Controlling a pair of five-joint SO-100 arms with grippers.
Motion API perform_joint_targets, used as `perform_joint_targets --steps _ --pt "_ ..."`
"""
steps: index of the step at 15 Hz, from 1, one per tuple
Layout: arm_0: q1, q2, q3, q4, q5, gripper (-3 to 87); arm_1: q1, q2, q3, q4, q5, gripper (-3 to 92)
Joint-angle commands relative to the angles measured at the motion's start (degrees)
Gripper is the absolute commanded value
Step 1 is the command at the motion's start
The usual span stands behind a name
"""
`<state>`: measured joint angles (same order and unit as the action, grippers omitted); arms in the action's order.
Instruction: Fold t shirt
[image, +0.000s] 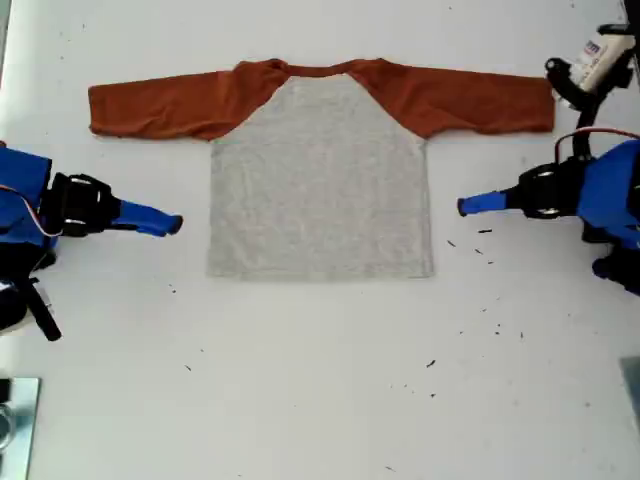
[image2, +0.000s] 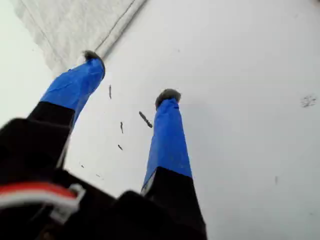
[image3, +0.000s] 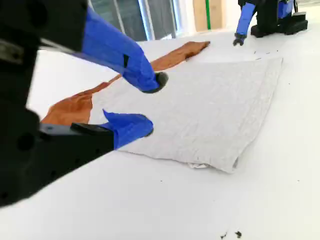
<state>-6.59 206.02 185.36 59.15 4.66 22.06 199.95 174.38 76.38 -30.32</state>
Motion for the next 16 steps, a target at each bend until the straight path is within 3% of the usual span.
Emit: perform_joint_targets --steps 1,2,3,4,6,10,11,16 --pt "1.1 0.4 0.4 -0.1 0.0 10.4 0.4 0.8 3.4 0.6 10.1 23.6" --pt "1.4 0.4 0.4 -0.1 0.0 10.4 0.5 0.8 3.4 0.6 15.9 23.6" --pt "1.4 0.4 0.4 -0.1 -0.1 10.4 -1.3 0.8 3.4 0.6 14.3 20.0" --pt "1.0 0.4 0.4 -0.1 0.0 10.4 -1.7 0.8 3.4 0.6 14.2 3.5" --pt "0.1 0.5 0.4 -0.6 -0.7 -0.3 -2.8 0.9 3.4 0.5 16.7 3.5" --pt "1.8 0.5 0.4 -0.2 0.5 -0.3 -5.3 -2.3 -5.5 4.0 19.2 3.2" --pt "2.5 0.5 0.4 -0.2 0.5 -0.3 -1.4 -11.4 -15.6 5.7 14.6 3.2" --pt "3.1 0.5 0.4 -0.2 1.2 -0.2 32.9 -60.5 -78.9 22.3 -24.2 3.4"
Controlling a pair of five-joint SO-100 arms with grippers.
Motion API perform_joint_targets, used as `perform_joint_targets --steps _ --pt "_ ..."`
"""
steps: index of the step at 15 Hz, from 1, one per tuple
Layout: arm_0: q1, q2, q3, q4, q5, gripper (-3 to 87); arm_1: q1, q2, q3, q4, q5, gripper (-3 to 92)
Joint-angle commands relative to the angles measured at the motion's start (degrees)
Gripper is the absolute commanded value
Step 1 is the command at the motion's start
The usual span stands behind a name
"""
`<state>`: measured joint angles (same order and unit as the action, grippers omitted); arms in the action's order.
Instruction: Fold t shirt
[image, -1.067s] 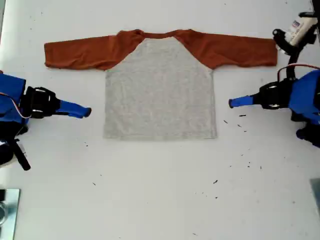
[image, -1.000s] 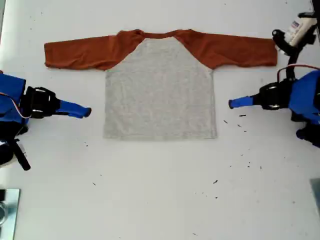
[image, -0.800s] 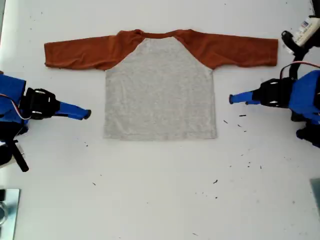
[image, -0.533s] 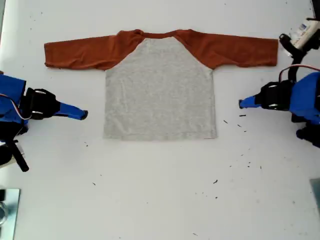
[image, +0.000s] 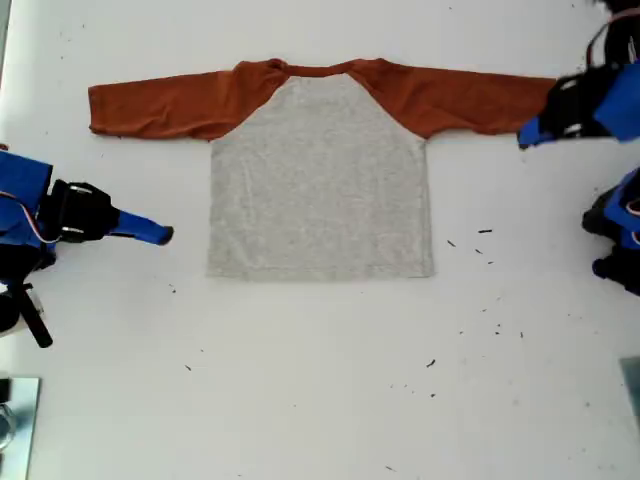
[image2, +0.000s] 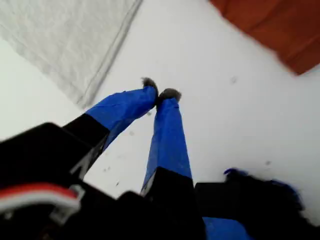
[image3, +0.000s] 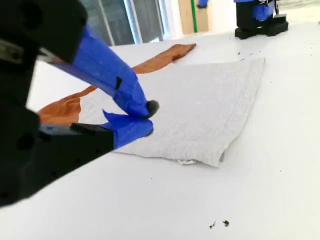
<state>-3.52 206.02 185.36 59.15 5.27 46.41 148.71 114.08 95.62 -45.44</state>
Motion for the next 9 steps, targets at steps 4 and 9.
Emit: perform_joint_targets --steps 4,9 --pt "0.4 0.5 0.4 -0.2 0.6 -0.2 24.0 -20.9 -29.4 2.6 -21.4 33.7" --pt "-0.9 0.5 0.5 -0.2 1.6 0.0 37.6 -18.0 7.8 -27.1 -31.2 38.0"
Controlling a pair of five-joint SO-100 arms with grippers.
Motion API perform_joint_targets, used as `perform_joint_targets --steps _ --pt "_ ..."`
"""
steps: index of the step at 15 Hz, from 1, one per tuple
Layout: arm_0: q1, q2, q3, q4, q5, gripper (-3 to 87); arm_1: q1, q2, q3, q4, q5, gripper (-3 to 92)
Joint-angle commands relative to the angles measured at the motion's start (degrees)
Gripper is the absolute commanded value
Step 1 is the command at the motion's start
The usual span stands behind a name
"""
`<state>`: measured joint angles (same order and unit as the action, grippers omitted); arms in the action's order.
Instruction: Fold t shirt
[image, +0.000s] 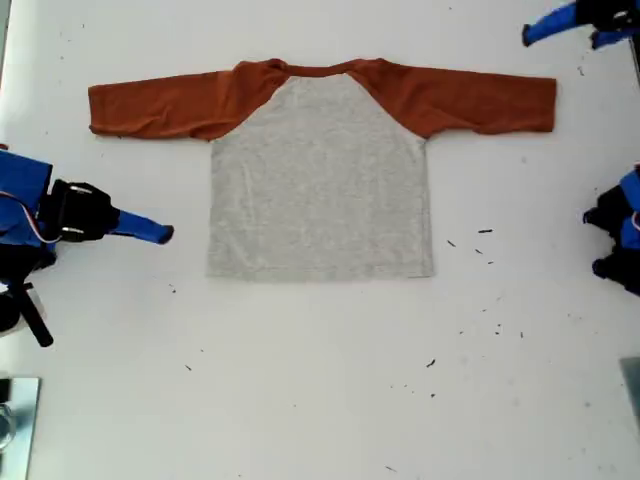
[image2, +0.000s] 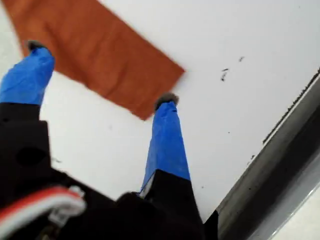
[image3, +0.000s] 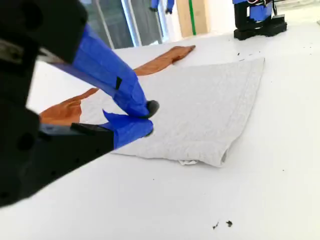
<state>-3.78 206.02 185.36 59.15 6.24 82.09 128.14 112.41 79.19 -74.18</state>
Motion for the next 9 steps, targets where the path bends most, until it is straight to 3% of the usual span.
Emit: perform_joint_targets --steps 1,4,5,6,7,9 --pt "-0.4 0.5 0.5 -0.2 0.6 -0.1 2.3 2.4 17.4 -18.3 -3.1 37.4" --pt "-0.8 0.5 0.5 -0.2 0.6 -0.1 0.7 -0.7 30.8 -33.3 -3.3 34.3" --pt "-1.1 0.5 0.5 -0.2 0.6 -0.1 0.0 -1.2 32.4 -35.5 -3.0 26.7" --pt "-1.1 0.5 0.5 -0.2 0.6 -0.1 -0.9 -1.2 33.0 -36.1 -2.1 7.9" --pt "-1.2 0.5 0.5 -0.2 0.6 -0.1 -1.9 -1.1 32.6 -35.9 -1.8 3.4" --pt "-1.5 0.5 0.5 -0.2 0.6 -0.1 -3.4 0.3 28.0 -31.2 -1.7 3.4"
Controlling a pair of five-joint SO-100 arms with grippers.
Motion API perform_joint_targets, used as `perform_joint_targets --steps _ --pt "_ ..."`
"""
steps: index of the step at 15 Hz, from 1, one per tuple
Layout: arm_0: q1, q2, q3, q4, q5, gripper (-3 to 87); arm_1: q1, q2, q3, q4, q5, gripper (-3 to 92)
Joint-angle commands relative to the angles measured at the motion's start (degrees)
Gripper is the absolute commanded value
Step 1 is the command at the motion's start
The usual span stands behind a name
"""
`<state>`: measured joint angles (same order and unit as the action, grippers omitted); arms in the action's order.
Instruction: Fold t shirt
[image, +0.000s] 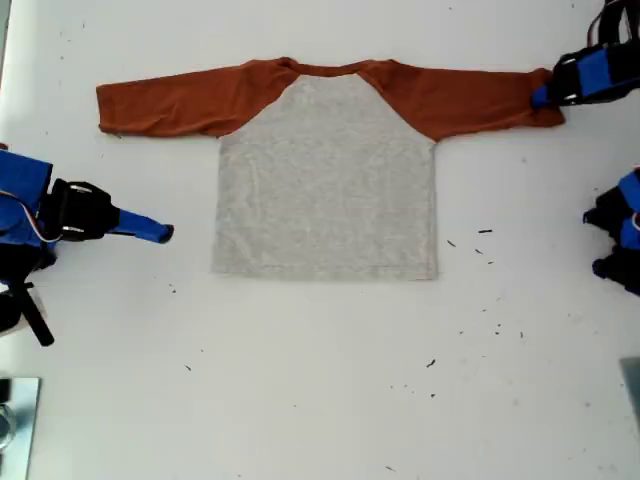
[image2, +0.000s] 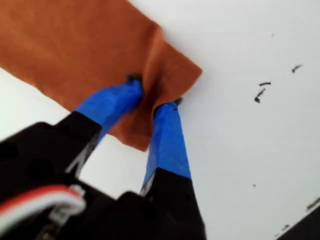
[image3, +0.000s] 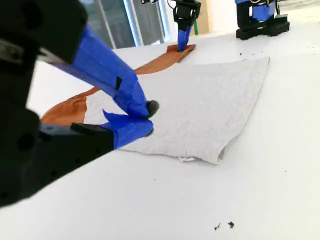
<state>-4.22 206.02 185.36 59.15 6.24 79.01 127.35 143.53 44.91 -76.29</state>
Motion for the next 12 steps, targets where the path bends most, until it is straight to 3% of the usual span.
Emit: perform_joint_targets --steps 1,4,6,10,12 --pt "-1.1 0.5 0.5 -0.2 0.5 -0.1 -1.6 3.4 -5.8 6.0 1.2 3.4" --pt "-1.1 0.5 0.5 -0.2 0.3 -0.1 -9.0 8.7 -16.2 15.8 6.9 3.4" --pt "-1.2 0.5 0.5 -0.2 0.4 -0.1 -20.7 10.8 -27.2 21.2 14.6 3.4" --pt "-1.2 0.5 0.5 -0.2 0.3 -0.1 -51.9 -2.9 -50.3 17.5 28.1 3.4" --pt "-1.2 0.5 0.5 -0.2 0.4 -0.1 -59.9 -14.3 -66.5 19.9 29.0 4.6"
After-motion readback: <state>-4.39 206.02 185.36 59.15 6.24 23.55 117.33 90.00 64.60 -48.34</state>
